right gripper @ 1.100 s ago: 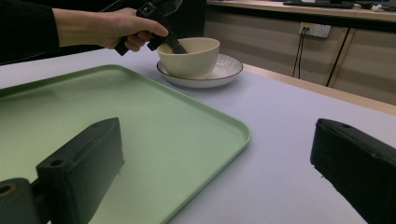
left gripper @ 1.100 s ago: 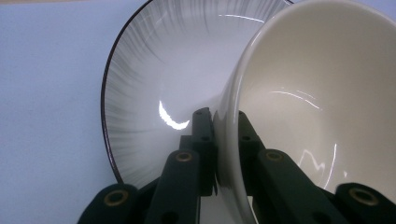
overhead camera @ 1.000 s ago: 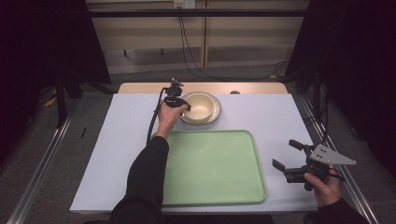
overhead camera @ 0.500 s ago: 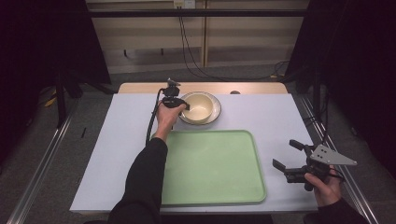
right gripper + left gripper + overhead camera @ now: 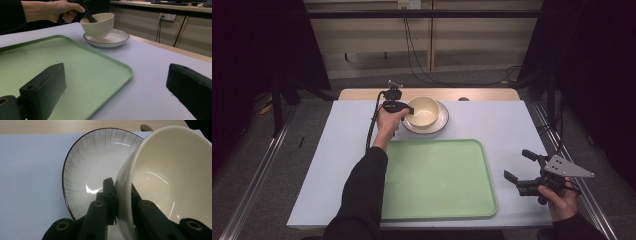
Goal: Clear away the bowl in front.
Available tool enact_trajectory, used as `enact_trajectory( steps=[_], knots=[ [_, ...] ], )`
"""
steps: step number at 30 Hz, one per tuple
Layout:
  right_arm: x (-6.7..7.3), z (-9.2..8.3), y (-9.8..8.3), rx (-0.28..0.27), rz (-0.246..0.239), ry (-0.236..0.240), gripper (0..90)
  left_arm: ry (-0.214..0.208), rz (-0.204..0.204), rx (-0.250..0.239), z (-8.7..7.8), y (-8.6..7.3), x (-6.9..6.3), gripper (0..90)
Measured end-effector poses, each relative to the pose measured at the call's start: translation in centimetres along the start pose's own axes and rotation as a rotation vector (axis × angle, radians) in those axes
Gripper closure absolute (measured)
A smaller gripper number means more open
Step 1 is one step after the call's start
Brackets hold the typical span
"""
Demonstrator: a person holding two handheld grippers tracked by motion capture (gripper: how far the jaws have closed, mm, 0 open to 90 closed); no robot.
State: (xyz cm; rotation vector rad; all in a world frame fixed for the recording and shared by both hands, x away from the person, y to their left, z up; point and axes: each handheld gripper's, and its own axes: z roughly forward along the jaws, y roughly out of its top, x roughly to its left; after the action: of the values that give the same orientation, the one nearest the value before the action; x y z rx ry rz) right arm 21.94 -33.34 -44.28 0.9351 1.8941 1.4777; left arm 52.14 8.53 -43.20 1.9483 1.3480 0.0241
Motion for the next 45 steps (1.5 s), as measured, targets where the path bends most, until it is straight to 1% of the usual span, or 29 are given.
enact_trajectory(
  steps=[2,6,8,11,12,13,14,15,17,19,21,22,23,24,25,26,28,29,30,32,33,34,38,42,45],
  knots=[
    [0.0,0.0,0.0,-0.002,0.000,-0.005,2.3,-0.002,0.002,-0.008,-0.3,0.0,-0.1,83.6],
    [0.0,-0.1,0.0,0.000,-0.001,-0.006,2.2,-0.004,0.019,-0.008,-0.8,-0.1,-0.4,83.6],
    [0.0,-0.1,0.0,-0.002,-0.002,-0.009,2.1,0.007,0.030,-0.015,-1.1,-0.1,-0.5,83.6],
    [0.1,-0.1,0.0,-0.007,0.003,-0.014,2.1,-0.005,0.022,-0.011,-1.7,-0.2,-0.6,83.6],
    [0.1,-0.1,0.0,-0.007,0.004,-0.016,2.0,-0.009,0.025,-0.017,-1.9,-0.3,-0.7,83.6],
    [0.0,-0.1,0.0,-0.005,0.000,-0.015,2.0,-0.009,0.035,-0.013,-2.1,-0.3,-0.7,83.5],
    [0.1,-0.1,0.0,-0.005,0.000,-0.016,2.0,-0.019,0.027,-0.020,-2.1,-0.3,-0.9,83.7],
    [0.1,-0.1,0.0,-0.010,0.001,-0.013,2.0,-0.027,0.036,-0.022,-2.3,-0.4,-1.0,83.6],
    [0.1,-0.1,0.1,-0.011,-0.005,-0.016,2.1,-0.032,0.054,-0.022,-2.7,-0.5,-1.2,83.6],
    [0.1,-0.1,0.0,-0.009,-0.001,-0.018,2.1,-0.022,0.051,-0.027,-2.9,-0.7,-1.5,83.6],
    [0.1,-0.1,0.0,-0.004,-0.007,-0.021,2.1,-0.038,0.054,-0.022,-3.0,-0.9,-1.5,83.5],
    [0.0,-0.1,0.0,-0.006,-0.012,-0.023,2.1,-0.036,0.056,-0.025,-3.0,-1.0,-1.6,83.6],
    [0.0,-0.1,0.0,-0.007,-0.010,-0.021,2.1,-0.033,0.070,-0.017,-3.2,-1.1,-1.6,83.5],
    [0.0,-0.1,0.0,-0.009,-0.009,-0.022,2.2,-0.039,0.071,-0.014,-3.2,-1.2,-1.6,83.5],
    [0.0,-0.1,0.1,-0.010,-0.008,-0.022,2.2,-0.040,0.063,-0.022,-3.2,-1.4,-1.7,83.5],
    [0.0,-0.1,0.1,-0.010,-0.008,-0.023,2.2,-0.040,0.073,-0.018,-3.3,-1.4,-1.7,83.5],
    [0.0,-0.2,0.1,-0.009,-0.007,-0.022,2.1,-0.048,0.071,-0.020,-3.4,-1.6,-1.9,83.5],
    [0.0,-0.2,0.1,-0.010,-0.006,-0.026,2.2,-0.048,0.077,-0.019,-3.4,-1.7,-1.9,83.5],
    [0.0,-0.2,0.1,-0.010,-0.006,-0.025,2.2,-0.049,0.074,-0.016,-3.5,-1.7,-2.0,83.5],
    [0.0,-0.2,0.1,-0.013,-0.011,-0.024,2.2,-0.048,0.084,-0.020,-3.7,-1.8,-2.3,83.5],
    [0.0,-0.2,0.1,-0.012,-0.011,-0.025,2.2,-0.056,0.096,-0.012,-3.8,-1.9,-2.4,83.5],
    [0.0,-0.2,0.1,-0.013,-0.008,-0.027,2.2,-0.060,0.094,-0.011,-3.9,-1.9,-2.6,83.5],
    [0.0,-0.2,0.1,-0.010,-0.010,-0.023,2.2,-0.067,0.113,-0.012,-4.2,-2.1,-3.3,83.5],
    [0.0,-0.3,0.1,-0.010,-0.010,-0.025,2.2,-0.098,0.126,-0.006,-4.2,-2.3,-4.2,83.6],
    [0.0,-0.2,0.1,-0.011,-0.010,-0.029,2.1,-0.110,0.141,-0.007,-4.2,-2.4,-4.8,83.6]
  ],
)
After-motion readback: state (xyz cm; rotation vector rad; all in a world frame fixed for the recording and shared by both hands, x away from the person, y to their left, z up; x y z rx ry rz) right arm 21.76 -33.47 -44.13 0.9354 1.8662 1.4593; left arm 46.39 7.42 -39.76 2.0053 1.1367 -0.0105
